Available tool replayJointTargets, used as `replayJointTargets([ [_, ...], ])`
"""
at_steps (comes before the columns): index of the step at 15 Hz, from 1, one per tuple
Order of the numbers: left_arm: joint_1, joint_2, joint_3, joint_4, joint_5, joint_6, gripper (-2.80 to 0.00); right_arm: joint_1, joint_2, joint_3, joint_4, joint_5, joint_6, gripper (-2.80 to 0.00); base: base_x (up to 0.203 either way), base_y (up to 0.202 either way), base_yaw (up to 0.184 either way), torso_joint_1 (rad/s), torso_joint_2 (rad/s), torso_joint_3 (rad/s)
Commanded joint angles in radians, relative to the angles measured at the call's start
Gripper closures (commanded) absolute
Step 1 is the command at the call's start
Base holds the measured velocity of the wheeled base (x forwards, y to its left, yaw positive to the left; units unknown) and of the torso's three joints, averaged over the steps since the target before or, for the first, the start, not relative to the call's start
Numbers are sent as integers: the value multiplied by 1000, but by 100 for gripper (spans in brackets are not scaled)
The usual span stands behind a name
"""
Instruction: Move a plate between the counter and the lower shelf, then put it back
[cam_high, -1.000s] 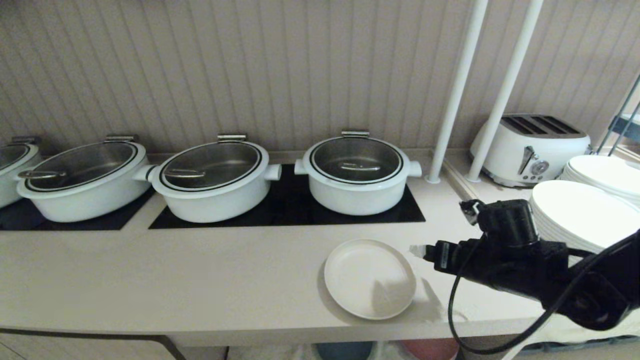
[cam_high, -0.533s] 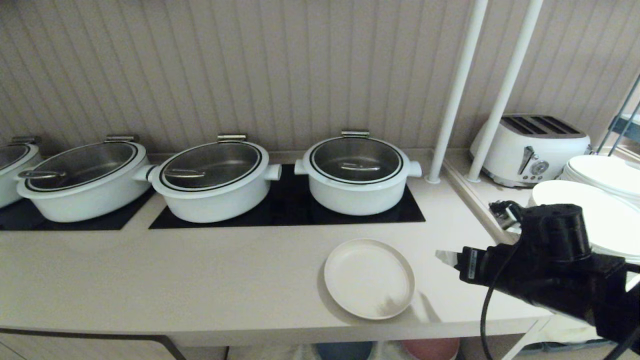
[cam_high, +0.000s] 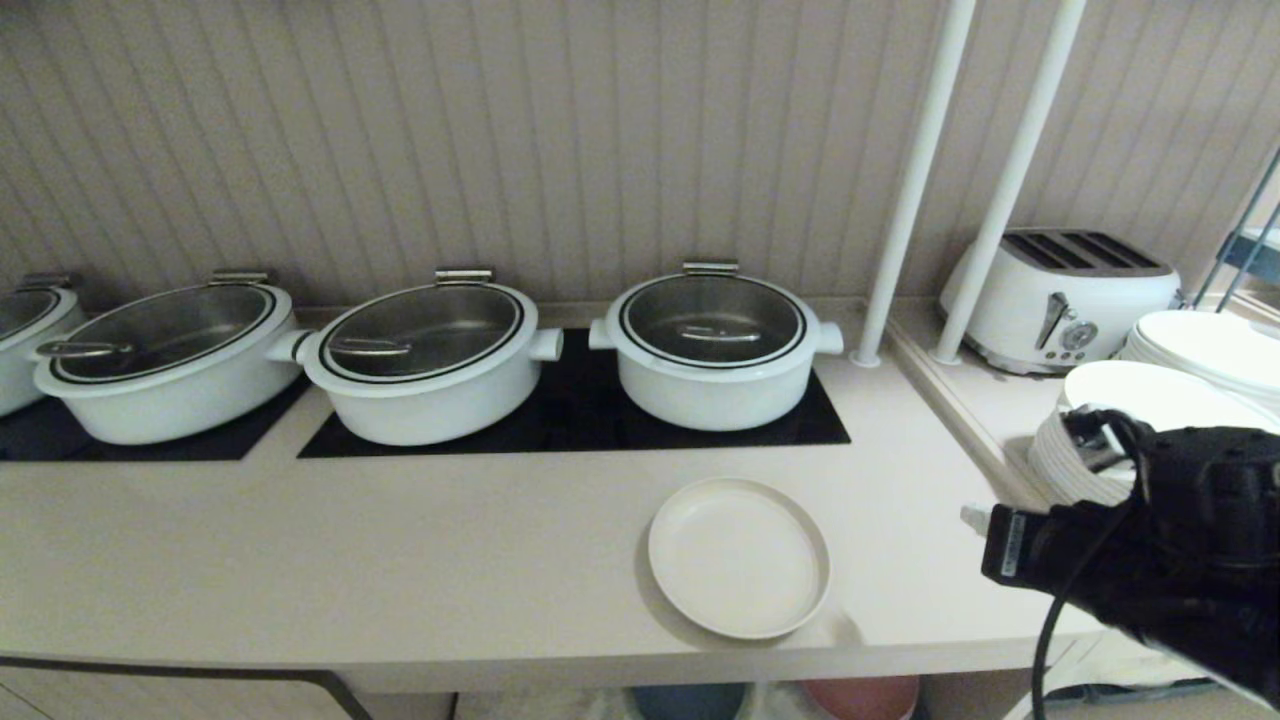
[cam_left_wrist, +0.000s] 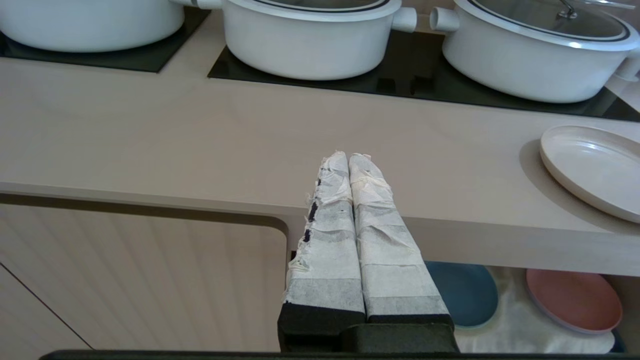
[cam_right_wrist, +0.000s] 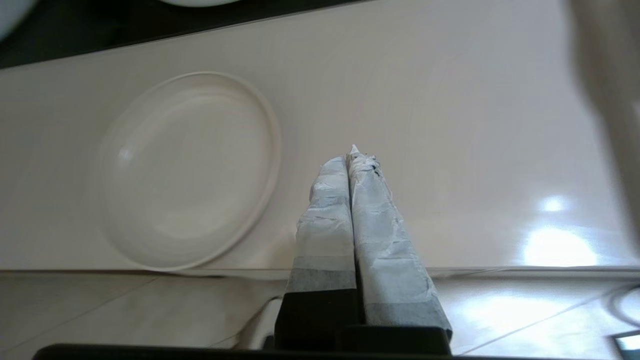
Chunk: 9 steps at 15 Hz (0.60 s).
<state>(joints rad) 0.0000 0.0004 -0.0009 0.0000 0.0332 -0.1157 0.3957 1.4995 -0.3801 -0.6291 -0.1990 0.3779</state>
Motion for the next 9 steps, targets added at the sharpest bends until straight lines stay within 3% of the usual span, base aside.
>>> replayJointTargets([
  [1,0,0,-1,0,1,-1,0,0,-78,35,-5,-48,-33,0,0,0,0,0,0,0],
  [7,0,0,1,0,1,-1,0,-8,-256,89,6,-191,-159,0,0,0,0,0,0,0],
  [9,0,0,1,0,1,-1,0,-62,-321,121,1,-205,-197,0,0,0,0,0,0,0],
])
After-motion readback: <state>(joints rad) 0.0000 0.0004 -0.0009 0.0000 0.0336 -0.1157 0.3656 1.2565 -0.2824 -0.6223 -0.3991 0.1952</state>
